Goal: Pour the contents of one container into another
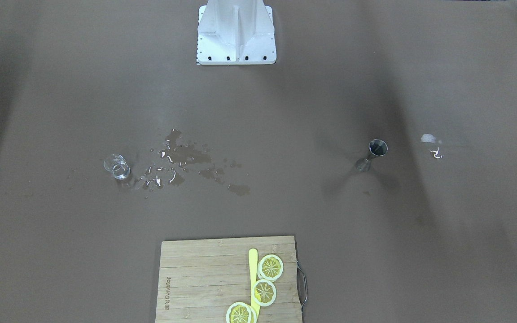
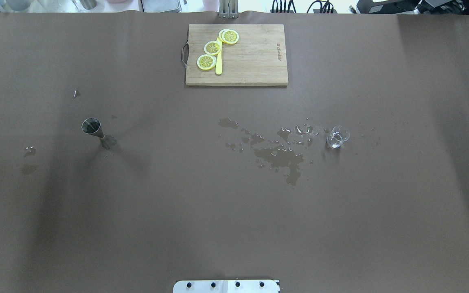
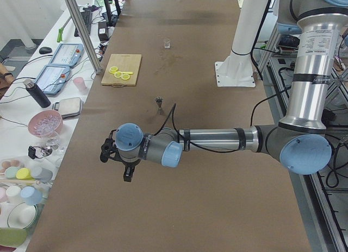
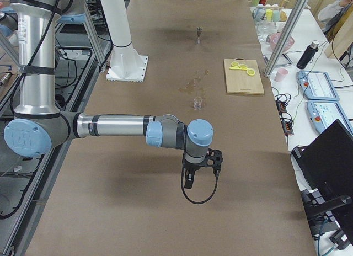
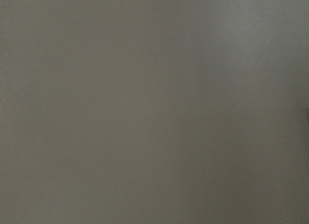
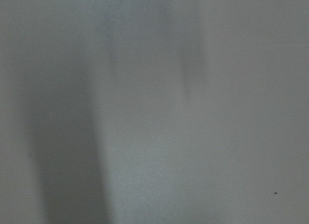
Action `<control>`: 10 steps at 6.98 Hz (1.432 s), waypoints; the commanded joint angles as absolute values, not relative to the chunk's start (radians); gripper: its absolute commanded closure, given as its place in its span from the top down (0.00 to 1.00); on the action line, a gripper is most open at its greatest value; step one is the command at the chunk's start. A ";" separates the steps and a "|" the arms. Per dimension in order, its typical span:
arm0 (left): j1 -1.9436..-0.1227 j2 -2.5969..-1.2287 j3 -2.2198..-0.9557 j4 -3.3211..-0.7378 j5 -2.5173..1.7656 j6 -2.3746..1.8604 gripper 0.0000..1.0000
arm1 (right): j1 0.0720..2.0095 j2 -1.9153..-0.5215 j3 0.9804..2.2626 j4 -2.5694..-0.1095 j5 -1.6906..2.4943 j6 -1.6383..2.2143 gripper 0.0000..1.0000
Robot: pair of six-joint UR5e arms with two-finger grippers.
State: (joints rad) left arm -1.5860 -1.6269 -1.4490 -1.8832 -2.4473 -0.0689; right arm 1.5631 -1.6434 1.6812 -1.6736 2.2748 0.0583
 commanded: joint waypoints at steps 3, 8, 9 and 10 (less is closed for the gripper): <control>-1.575 -1.568 -1.578 -1.708 -2.314 0.025 0.99 | 1.563 -1.643 1.683 -1.672 2.272 0.058 1.00; -1.585 -1.508 -1.592 -1.624 -2.310 0.137 0.99 | 1.563 -1.643 1.681 -1.669 2.266 0.058 1.00; -1.585 -1.487 -1.592 -1.635 -2.313 0.138 0.99 | 1.563 -1.643 1.683 -1.669 2.266 0.058 1.00; -1.588 -1.486 -1.592 -1.634 -2.313 0.135 0.99 | 1.563 -1.644 1.683 -1.669 2.269 0.058 1.00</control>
